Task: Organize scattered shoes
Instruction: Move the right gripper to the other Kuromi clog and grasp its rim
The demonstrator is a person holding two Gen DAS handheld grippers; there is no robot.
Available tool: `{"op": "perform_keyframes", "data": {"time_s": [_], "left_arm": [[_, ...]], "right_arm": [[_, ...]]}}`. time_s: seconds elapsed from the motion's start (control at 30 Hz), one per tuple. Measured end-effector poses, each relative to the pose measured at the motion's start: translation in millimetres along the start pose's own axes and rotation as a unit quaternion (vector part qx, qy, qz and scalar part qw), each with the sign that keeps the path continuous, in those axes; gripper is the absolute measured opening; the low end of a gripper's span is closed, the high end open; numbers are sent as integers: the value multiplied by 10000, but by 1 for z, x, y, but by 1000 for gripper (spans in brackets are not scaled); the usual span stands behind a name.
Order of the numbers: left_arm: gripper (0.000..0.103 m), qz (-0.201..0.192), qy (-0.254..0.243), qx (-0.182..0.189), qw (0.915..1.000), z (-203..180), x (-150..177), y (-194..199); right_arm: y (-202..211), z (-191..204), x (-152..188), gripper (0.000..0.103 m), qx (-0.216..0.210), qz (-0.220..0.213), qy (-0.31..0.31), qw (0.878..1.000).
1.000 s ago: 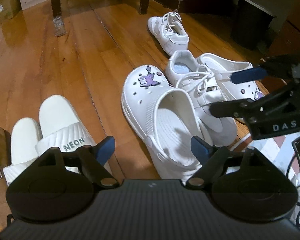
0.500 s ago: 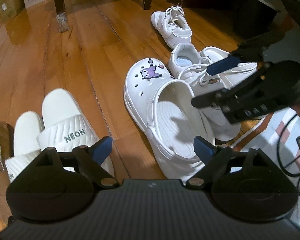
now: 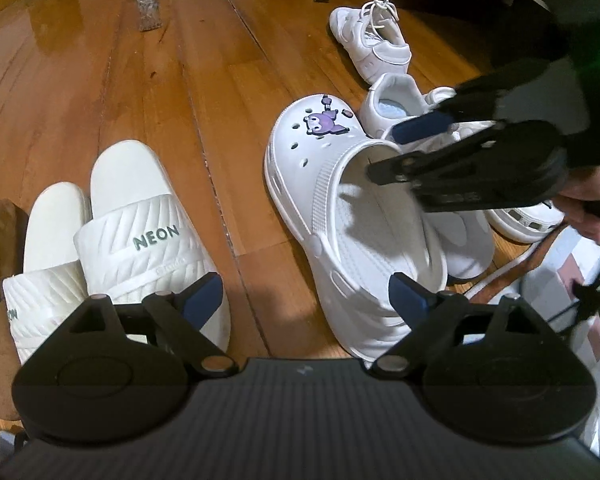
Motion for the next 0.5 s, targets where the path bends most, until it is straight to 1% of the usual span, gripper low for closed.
{"op": "perform_keyframes", "data": {"time_s": [0.1,0.17,0.2,0.23,0.3,0.4,0.5], "left_arm": [[92,-15,22,-54,10000,1,0,1],[93,9,60,-76,10000,2,0,-1],[93,28,71,-78,9999,2,0,-2],[93,47,82,-76,9999,1,1,-3],[93,81,100,-53,9999,0,2,-4],[93,49,191,-93,9998,2,2,-2],[93,-108,384,-204,9990,11,-1,5]], "right_arm": [[-12,4,-8,43,157,-34,142,9998],[-19,6,-11,38,331,-27,247,9991],[-19,5,-11,37,365,-48,193,9991],[-19,4,-11,32,400,-69,139,9991],[-20,2,-11,31,464,-114,23,9989],[-14,-14,-13,31,287,-301,-527,9977],[-8,-29,-16,31,108,-487,-1076,9929]]}}
Point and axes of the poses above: each gripper's, at about its wrist camera, not at the fingertips, and y roughly against the way its jaws point, z to its left, x to its underside, the point moved 3 cm from there along -y, roughly the way its jaws point, and after that the axes turned 13 degrees about -x, right-handed, at the moved point
